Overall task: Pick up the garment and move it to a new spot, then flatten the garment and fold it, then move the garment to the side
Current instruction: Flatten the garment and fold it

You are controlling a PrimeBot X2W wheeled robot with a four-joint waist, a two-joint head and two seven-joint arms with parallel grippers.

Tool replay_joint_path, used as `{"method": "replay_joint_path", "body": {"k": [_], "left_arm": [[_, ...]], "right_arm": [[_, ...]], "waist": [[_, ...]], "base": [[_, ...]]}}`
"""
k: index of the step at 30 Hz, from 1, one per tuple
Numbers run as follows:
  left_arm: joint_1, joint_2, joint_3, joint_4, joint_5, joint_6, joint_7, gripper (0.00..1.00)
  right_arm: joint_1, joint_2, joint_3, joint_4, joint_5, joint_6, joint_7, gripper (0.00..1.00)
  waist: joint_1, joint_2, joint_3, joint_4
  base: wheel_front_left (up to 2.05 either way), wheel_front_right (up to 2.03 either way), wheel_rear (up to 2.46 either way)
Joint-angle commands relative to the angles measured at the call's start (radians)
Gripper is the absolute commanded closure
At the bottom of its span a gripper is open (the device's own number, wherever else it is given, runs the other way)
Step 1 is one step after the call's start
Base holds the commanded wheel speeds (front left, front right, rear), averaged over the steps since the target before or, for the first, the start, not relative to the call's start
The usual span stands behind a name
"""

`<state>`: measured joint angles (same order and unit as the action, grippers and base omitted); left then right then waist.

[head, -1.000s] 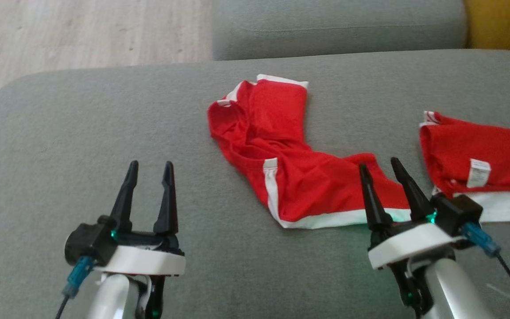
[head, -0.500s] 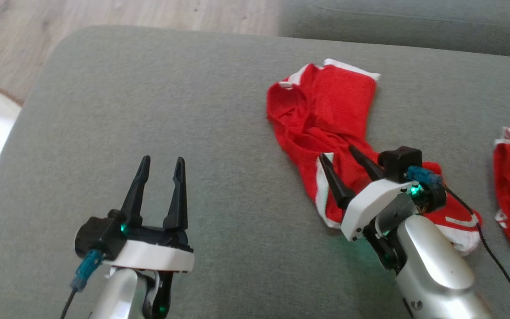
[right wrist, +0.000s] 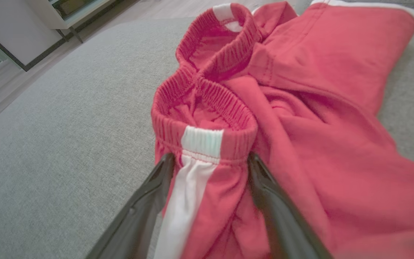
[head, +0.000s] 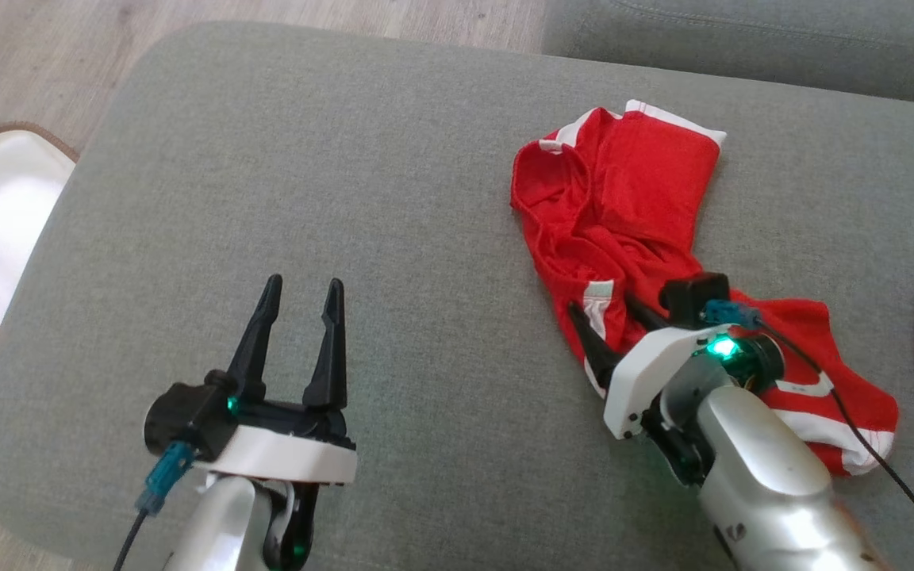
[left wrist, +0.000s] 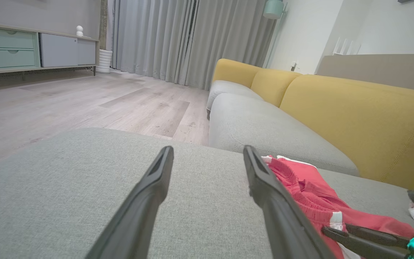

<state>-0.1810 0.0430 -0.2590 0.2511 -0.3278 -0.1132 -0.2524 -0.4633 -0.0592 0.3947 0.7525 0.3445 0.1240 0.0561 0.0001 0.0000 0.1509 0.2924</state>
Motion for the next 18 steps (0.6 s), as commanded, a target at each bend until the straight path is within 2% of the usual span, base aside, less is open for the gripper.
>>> {"method": "replay_joint_path", "body": {"k": [1,2,9,16,17,18], "left_arm": [[-0.043,0.007,0.026,-0.03,-0.007,0.006,-0.009,0.0],[-0.044,0.007,0.024,-0.03,-0.007,0.006,-0.009,0.0],[-0.041,0.007,0.026,-0.022,-0.002,0.006,-0.009,0.0],[-0.035,0.007,0.02,-0.015,-0.002,0.004,-0.009,0.0],[-0.034,0.007,0.018,-0.015,-0.003,0.004,-0.009,0.0],[-0.034,0.007,0.016,-0.014,-0.003,0.004,-0.009,0.0]], "right_arm": [[-0.042,0.009,0.035,-0.019,0.011,0.007,-0.018,0.62],[-0.049,0.009,0.056,-0.015,0.016,0.007,-0.03,1.0],[-0.076,0.009,0.218,-0.049,0.074,0.007,-0.114,1.0],[-0.095,0.009,0.424,-0.067,0.099,0.007,-0.117,1.0],[-0.098,0.009,0.448,-0.065,0.103,0.007,-0.116,0.8],[-0.1,0.009,0.468,-0.061,0.109,0.007,-0.115,0.0]], "waist": [[-0.0001,0.0,0.002,0.001],[-0.0001,0.0,0.003,0.002],[-0.0001,0.0,-0.011,0.0],[-0.0001,0.0,-0.032,0.004],[-0.0001,0.0,-0.034,0.005],[-0.0001,0.0,-0.035,0.005]], "base": [[0.0,0.0,0.0],[0.0,0.0,0.0],[0.0,0.0,0.0],[0.0,0.0,0.0],[0.0,0.0,0.0],[0.0,0.0,0.0]]}}
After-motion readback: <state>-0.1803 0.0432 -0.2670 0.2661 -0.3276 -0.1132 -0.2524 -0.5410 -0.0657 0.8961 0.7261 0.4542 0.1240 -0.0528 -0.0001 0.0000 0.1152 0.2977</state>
